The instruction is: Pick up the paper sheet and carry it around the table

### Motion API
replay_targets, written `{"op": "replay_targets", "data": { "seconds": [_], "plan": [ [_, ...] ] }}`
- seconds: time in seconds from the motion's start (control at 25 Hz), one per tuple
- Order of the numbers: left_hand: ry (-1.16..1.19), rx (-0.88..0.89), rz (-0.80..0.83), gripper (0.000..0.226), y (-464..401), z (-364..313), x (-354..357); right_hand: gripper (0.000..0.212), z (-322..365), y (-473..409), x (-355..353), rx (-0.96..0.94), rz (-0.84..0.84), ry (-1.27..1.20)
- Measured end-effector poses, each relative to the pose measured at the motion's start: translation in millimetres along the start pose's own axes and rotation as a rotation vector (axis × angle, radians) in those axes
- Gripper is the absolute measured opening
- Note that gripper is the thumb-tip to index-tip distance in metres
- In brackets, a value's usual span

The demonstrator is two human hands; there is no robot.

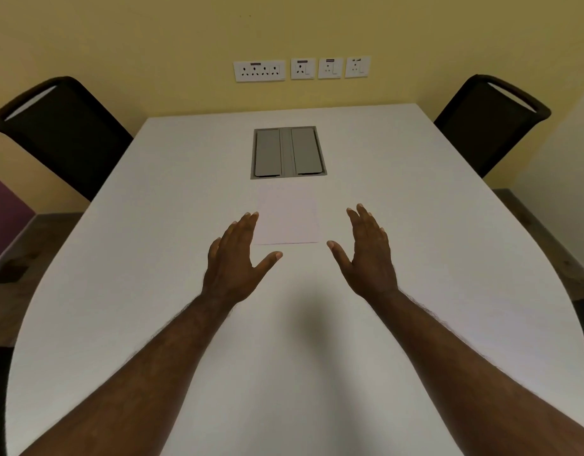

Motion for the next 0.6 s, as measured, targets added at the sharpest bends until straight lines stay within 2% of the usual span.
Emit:
{"op": "replay_targets", "data": {
  "seconds": [0.24,0.6],
  "plan": [
    [0.025,-0.013,0.001,0.079,-39,33,0,0.067,20,-29,36,0.018,0.020,0.001],
    [-0.003,0.003,0.040,0.074,-143,91,33,0.067,-13,-132,92,0.019,0.098,0.085]
  ]
}}
Point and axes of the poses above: each hand's wrist, its own y-axis away from the middle knuckle, its own x-axis out of the palm, z = x × y, the point moved 1 cm from there along -y, towards the middle knuckle, and after that the axes turned 5 degrees about y, right-handed, at the moved point
